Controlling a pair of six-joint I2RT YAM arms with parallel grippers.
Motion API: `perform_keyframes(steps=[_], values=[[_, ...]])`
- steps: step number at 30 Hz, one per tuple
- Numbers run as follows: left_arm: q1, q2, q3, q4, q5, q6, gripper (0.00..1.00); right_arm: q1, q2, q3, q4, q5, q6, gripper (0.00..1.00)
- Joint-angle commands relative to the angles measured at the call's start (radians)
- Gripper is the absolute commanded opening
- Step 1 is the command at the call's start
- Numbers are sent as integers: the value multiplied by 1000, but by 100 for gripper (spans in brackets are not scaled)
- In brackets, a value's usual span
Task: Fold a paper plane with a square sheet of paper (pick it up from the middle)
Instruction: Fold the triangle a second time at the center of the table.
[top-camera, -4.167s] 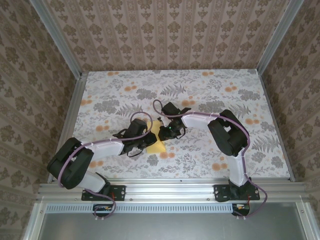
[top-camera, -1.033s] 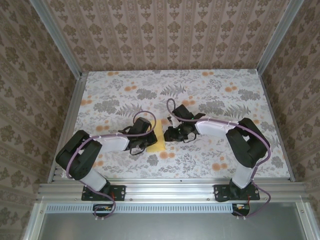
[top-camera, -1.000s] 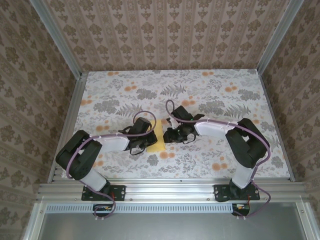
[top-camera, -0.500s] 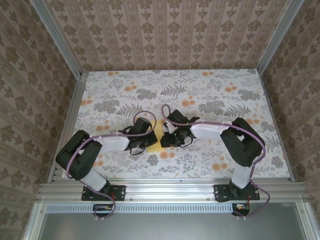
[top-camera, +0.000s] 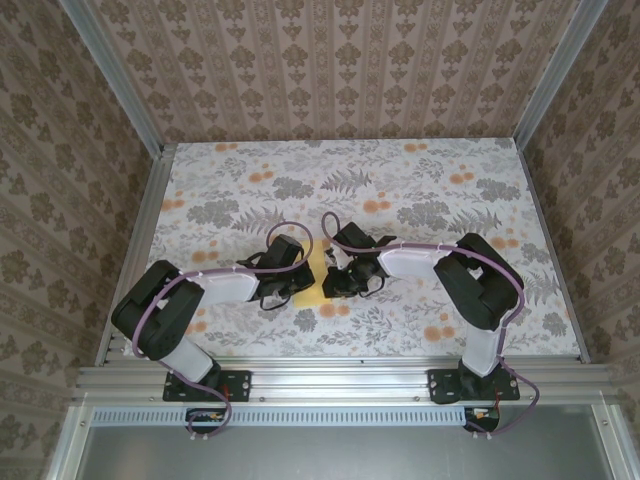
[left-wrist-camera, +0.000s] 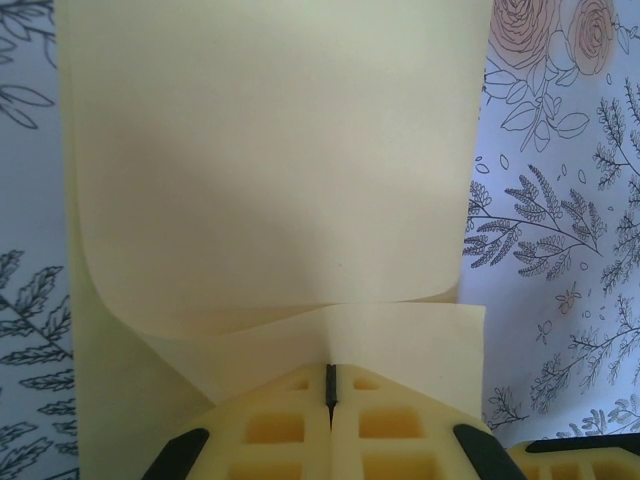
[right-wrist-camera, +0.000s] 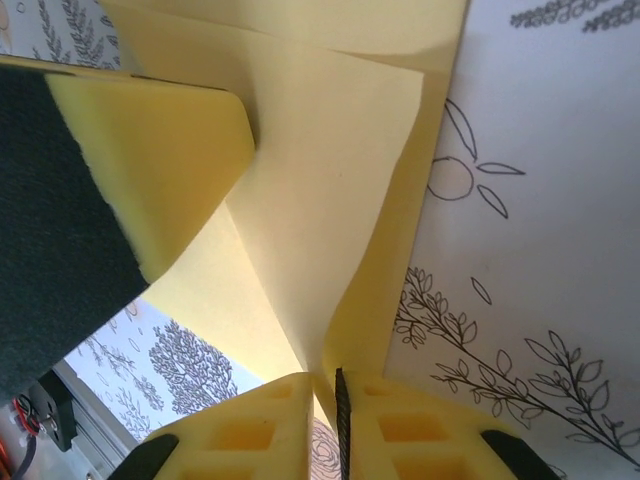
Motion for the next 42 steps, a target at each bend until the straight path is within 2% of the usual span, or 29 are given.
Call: perform_keyframes(steps=[1,11,20,22,27,29,33,38,42], values=[[-3,24,-8,-78,-43,-9,6,1,11,-25,-10,-17,5,16],[-3,27,-13,-77,-46,-12,6,0,24,-32,-56,-8,-28,14],[-3,28,-9,-77,-43,-8,6,1,-12,-12,-104,73,-16,2],[-3,29,-8,-78,-43,-6,6,1,-25,-11,-115,88,-17,3],[-3,34,-7,-78,-38,-5,6,1,-150,-46,-104,122,-17,21],[-3,37,-6,-79,-37,-5,6,1,-192,-53,-91,123,-13,23],[-3,35,-10,-77,-35,-7,6,8,-195,-32,-73,104,9,22],[-4,33,-16,-70,-30,-12,6,32,-109,16,-36,56,45,15],[-3,34,-16,-68,-26,-13,6,37,-59,37,-3,37,69,13]])
